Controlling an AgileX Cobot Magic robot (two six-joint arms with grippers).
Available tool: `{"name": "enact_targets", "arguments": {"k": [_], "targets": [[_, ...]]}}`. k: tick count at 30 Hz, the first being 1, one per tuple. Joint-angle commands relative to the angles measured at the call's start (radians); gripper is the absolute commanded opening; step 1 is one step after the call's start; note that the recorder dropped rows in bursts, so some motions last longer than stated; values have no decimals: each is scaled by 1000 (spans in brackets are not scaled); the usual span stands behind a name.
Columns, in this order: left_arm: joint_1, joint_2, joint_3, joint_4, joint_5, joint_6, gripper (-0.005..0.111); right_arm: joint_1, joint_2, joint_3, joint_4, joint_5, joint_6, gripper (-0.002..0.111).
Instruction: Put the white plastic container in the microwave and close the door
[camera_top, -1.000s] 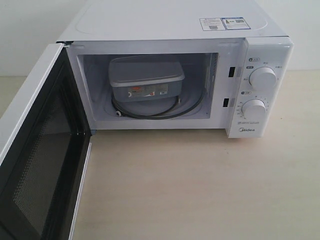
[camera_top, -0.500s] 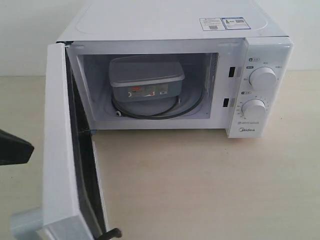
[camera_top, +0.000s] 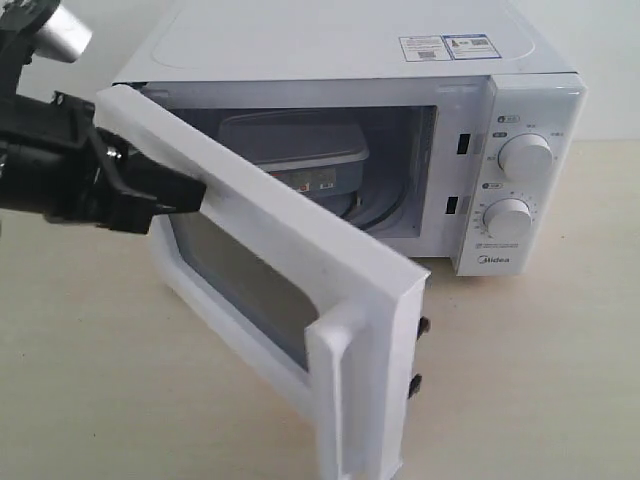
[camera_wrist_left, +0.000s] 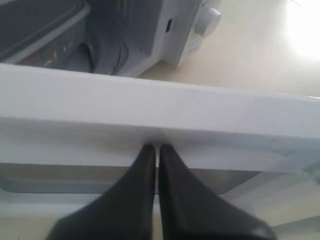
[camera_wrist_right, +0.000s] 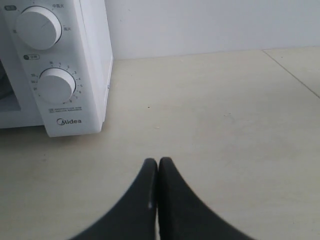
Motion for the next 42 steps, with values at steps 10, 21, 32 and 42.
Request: {"name": "enact_targets", "arguments": {"k": [10,21,32,42], "targets": [[-32,105,-117,-88,-104,34,4,0,-4,0,-3,-9,0,0],[-28,-4,-117,-70,75,34,4,0,-4,0,-3,-9,0,0],[-28,-77,-67,-33,367,30,4,0,-4,0,-3,-12,0,0],[-28,-166,99,-15,309,30,4,0,-4,0,-3,-120,0,0]]}}
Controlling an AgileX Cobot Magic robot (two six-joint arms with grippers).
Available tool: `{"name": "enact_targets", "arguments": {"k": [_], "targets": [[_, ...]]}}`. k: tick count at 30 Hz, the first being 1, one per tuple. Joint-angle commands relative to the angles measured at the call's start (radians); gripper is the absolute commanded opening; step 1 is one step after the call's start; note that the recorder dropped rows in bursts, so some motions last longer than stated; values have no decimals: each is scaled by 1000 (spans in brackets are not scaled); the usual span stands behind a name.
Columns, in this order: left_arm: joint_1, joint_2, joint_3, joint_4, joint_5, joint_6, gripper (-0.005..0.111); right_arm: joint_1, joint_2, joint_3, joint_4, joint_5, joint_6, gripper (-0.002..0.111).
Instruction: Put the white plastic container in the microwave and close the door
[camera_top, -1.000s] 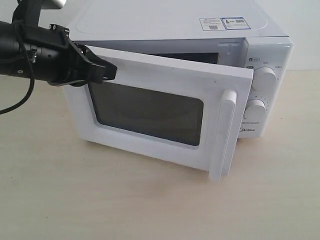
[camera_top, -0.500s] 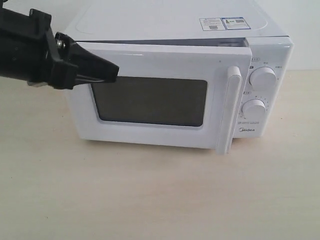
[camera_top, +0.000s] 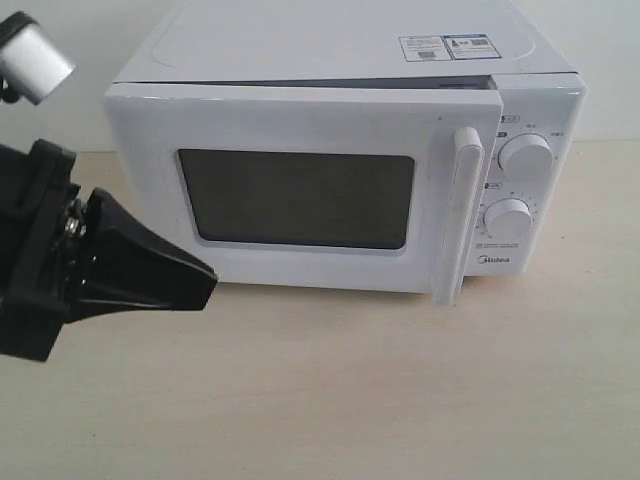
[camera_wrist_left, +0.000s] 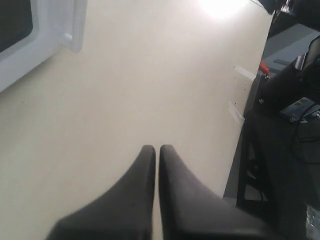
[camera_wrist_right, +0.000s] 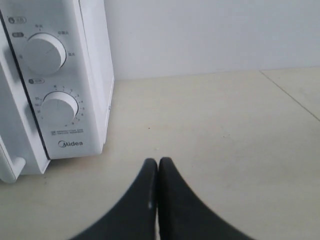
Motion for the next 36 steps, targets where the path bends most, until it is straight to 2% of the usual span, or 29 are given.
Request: {"name": "enact_targets", "arguments": {"k": [1,5,9,19,22,24,26,29,32,36], "targets": [[-2,-50,61,2,-49,4,4,0,-4,0,-3,-58,0,0],[-2,-83,93,2,-63,4,4,0,-4,0,-3,-118,0,0],[-2,-128,114,1,-69,-36,4,0,-4,0,-3,-276,0,0],[-2,-299,133,5,-51,-90,4,0,-4,0,-3,-806,5,0],[-2,-362,133,5,-46,-121,4,0,-4,0,7,-1043,102,0],[-2,-410,133,5,-46,-127,4,0,-4,0,12,-1137,174,0],[-2,-453,133,5,-46,-127,4,0,-4,-33,6,-1092,256,0],[-2,-516,133,2,-50,-137,4,0,-4,-151,-54,-849,395,0],[-2,-576,133,-6,-52,-173,4,0,-4,-321,-157,-489,568,0],[-2,-635,133,-20,-56,-180,4,0,48,-522,-212,-86,575,0]]}}
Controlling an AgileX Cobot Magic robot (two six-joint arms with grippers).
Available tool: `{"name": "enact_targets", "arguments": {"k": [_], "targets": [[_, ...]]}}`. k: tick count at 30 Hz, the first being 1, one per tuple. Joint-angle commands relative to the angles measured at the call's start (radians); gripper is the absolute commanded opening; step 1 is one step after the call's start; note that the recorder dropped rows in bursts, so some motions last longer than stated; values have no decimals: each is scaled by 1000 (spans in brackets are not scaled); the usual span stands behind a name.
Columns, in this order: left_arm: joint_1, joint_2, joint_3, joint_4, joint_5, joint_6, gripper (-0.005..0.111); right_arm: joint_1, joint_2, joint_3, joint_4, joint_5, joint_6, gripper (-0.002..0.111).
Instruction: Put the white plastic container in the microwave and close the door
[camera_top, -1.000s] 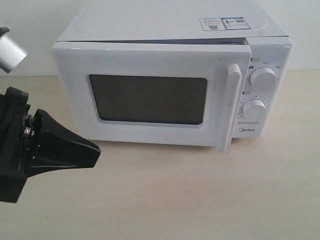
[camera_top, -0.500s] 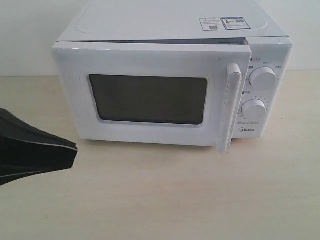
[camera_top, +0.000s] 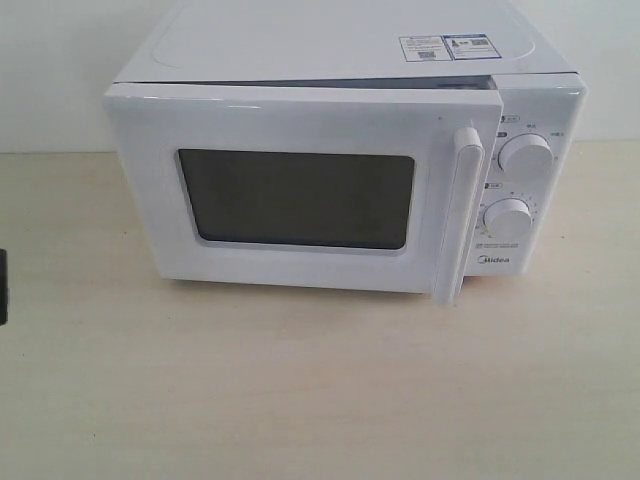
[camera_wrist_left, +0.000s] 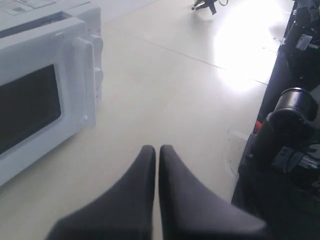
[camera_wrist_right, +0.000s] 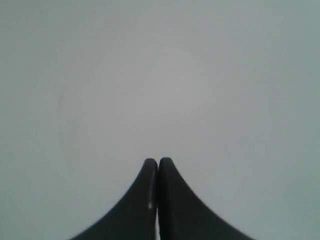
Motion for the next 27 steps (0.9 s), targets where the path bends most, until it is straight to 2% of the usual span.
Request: {"name": "enact_targets", "arguments": {"k": [1,5,11,18,20,22,27], "targets": [[-2,-65,6,-26,-2,-20,4,0,72,-211,-56,504,2,0],[-2,-96,6,-38,-2,-38,4,0,169,-307,-6,899,-184,0],[-2,-110,6,-37,0,-48,4,3,266,-309,62,1169,-238,0],[-2,-110,6,-37,9,-51,4,3,280,-307,83,1151,-238,0],[-2,-110,6,-37,9,-51,4,3,280,-307,139,1095,-263,0],[-2,-110,6,-37,9,-59,4,3,280,-307,292,998,-384,0],[-2,-110,6,-37,9,-73,4,3,369,-307,904,909,-903,0]]}}
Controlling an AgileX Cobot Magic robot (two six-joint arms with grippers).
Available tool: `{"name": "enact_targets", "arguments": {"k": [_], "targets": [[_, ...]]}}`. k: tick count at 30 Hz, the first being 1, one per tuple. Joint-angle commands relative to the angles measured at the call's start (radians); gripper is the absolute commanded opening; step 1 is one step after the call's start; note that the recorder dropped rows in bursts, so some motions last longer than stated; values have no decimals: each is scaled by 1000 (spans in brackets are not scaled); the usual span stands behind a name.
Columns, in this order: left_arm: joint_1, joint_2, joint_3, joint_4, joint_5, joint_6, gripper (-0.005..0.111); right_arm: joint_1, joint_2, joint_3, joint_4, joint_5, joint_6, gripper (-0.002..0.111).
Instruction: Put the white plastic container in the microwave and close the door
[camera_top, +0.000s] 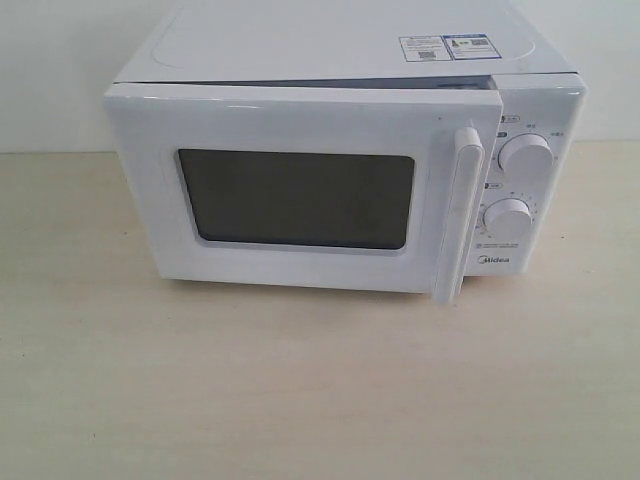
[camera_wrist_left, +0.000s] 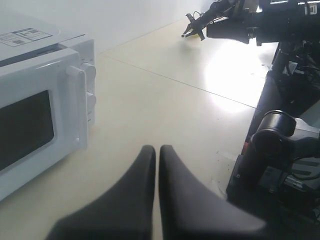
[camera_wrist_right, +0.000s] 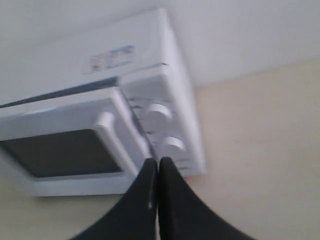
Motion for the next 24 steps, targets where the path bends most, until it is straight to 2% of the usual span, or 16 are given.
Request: {"name": "enact_targets", "arguments": {"k": [1,3,5,13,20,24], "targets": [[-2,-6,6,-8,6,-17,4,3,106,-5,523,-68,-442,0],[-2,-6,6,-8,6,-17,4,3,168,-5,652,-63,-560,0],[-2,-6,6,-8,6,-17,4,3,234,-5,702,-63,-629,0],[-2,-6,6,-8,6,-20,4,31,438,-5,728,-25,-725,0],[-2,-6,6,-8,11,-20,4,183,444,-5,926,-73,-812,0],[-2,-6,6,-8,11,-20,4,313,446,-5,930,-163,-769,0]]}}
